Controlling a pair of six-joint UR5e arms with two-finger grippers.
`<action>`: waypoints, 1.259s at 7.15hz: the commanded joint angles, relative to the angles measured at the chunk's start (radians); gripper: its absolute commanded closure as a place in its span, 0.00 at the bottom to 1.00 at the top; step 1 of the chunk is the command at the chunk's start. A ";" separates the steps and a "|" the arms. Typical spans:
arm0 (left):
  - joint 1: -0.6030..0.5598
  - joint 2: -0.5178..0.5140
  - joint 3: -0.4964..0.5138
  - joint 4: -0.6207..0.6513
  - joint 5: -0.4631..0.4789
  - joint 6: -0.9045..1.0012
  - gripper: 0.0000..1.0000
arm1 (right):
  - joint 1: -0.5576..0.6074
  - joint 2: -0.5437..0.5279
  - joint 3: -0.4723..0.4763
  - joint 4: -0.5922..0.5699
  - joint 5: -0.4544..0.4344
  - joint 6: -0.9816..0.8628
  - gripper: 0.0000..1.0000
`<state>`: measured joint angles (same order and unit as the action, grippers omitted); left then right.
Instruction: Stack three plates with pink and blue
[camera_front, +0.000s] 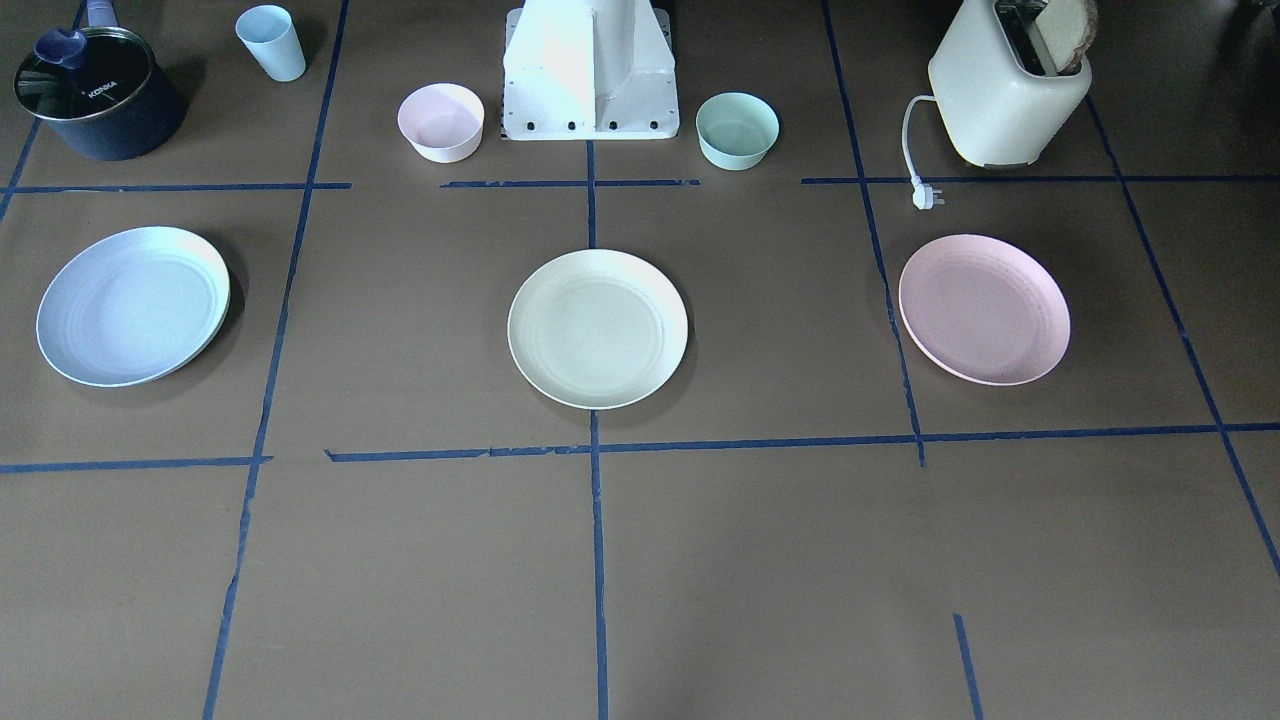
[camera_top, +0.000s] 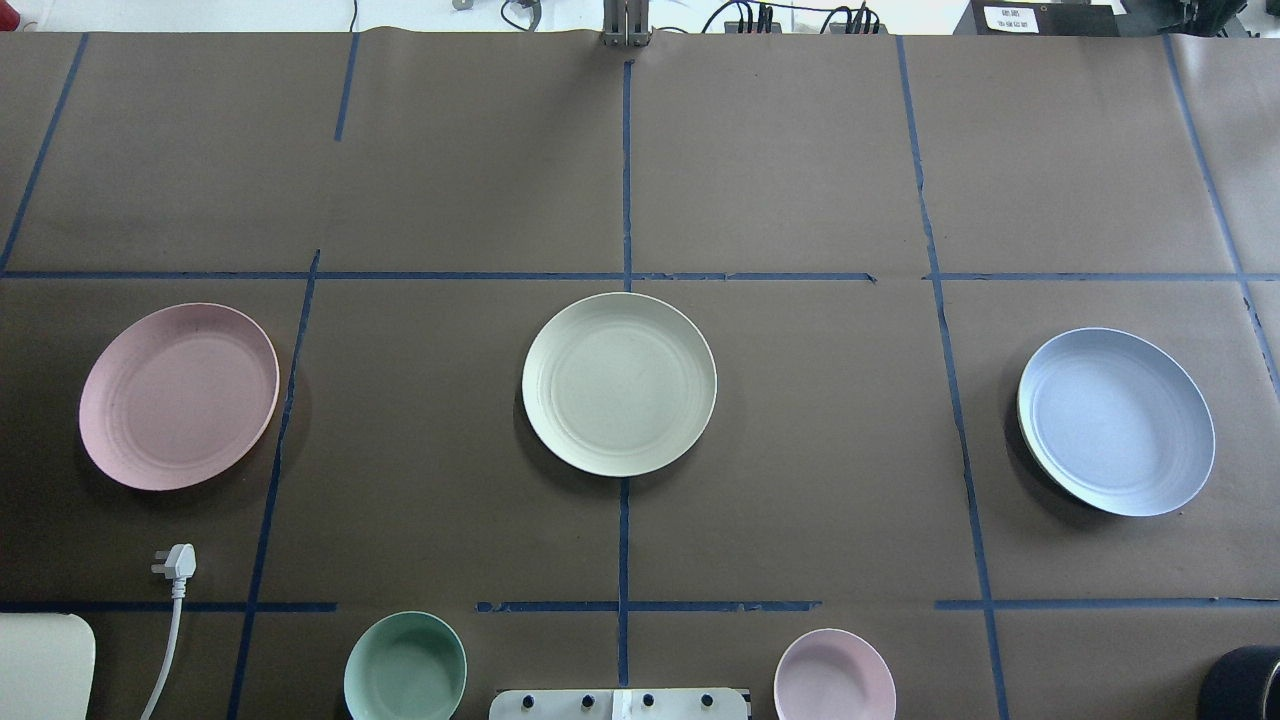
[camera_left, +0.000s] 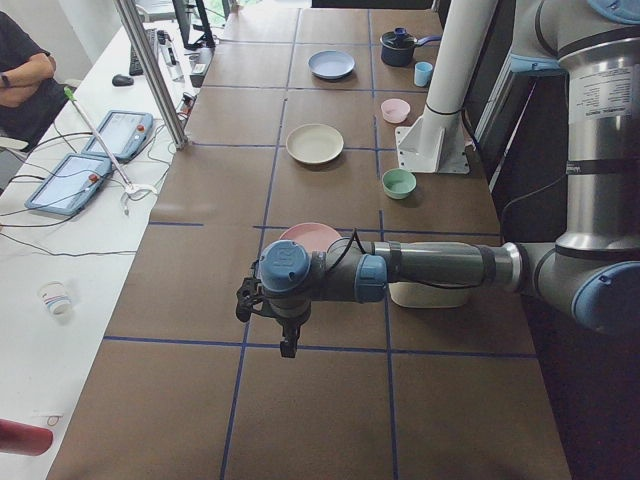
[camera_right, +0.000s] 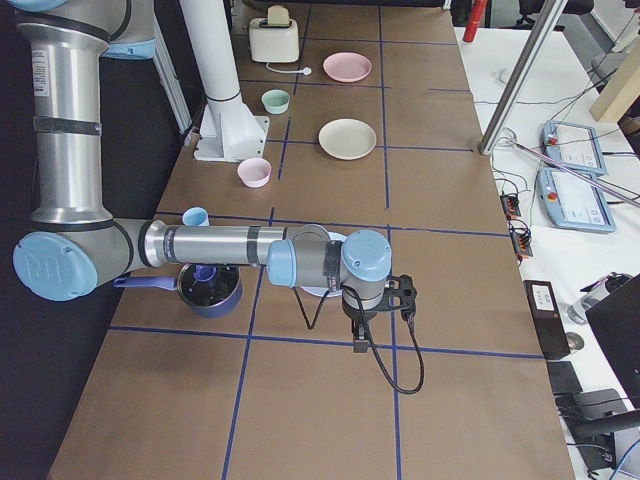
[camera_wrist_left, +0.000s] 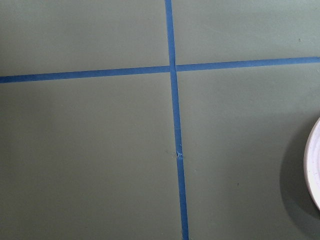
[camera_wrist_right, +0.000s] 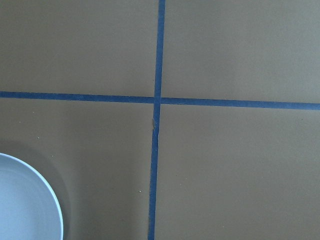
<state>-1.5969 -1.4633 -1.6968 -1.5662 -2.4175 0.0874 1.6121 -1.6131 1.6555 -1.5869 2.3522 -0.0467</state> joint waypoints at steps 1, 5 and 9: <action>0.000 0.000 -0.003 0.000 0.000 0.000 0.00 | -0.006 -0.004 0.001 0.014 -0.001 0.001 0.00; 0.000 -0.002 -0.003 -0.002 0.000 0.000 0.00 | -0.012 -0.008 0.003 0.019 0.004 0.002 0.00; 0.000 0.001 0.000 0.000 0.002 0.000 0.00 | -0.014 -0.010 0.009 0.018 0.006 0.002 0.00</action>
<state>-1.5969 -1.4622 -1.6974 -1.5663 -2.4161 0.0874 1.5993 -1.6214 1.6590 -1.5684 2.3556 -0.0457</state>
